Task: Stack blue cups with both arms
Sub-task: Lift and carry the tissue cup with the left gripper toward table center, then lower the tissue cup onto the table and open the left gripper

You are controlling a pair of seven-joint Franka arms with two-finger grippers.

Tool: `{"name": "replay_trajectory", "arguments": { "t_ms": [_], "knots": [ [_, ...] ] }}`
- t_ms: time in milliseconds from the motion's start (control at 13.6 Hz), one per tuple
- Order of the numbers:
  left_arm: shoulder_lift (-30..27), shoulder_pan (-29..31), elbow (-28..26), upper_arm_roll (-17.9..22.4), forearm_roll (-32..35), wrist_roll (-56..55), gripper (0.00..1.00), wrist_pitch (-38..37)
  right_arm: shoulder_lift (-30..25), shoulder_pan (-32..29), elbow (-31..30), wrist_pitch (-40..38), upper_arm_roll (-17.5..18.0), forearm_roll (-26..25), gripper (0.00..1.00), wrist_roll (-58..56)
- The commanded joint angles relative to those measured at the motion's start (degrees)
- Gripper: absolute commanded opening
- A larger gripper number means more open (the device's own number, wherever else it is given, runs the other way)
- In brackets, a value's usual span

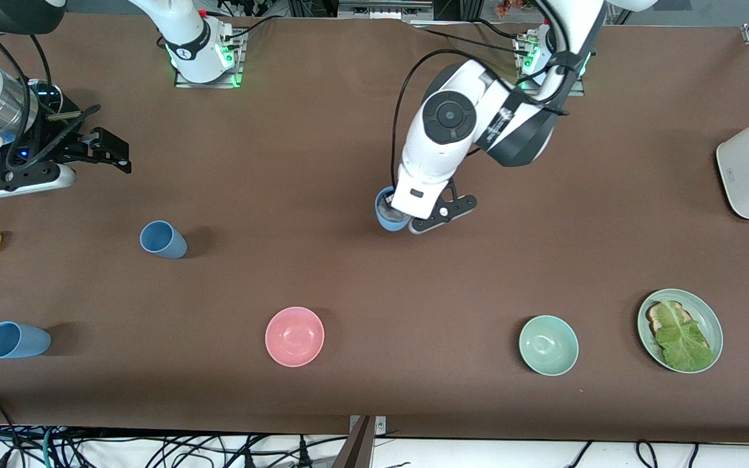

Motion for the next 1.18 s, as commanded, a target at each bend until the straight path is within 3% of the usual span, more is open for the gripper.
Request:
{"name": "replay_trajectory", "arguments": {
  "t_ms": [0, 1102],
  "knots": [
    [3.5, -2.4, 2.6, 1.1, -1.1, -4.7, 0.0, 4.1, -0.5, 0.0, 0.3, 0.5, -0.3, 1.2, 1.0, 0.4],
    [13.5, -4.5, 1.6, 1.5, -0.5, -7.5, 0.0, 17.9, 2.5, -1.5, -0.2, 1.1, -1.6, 1.4, 1.0, -1.8]
  ]
}}
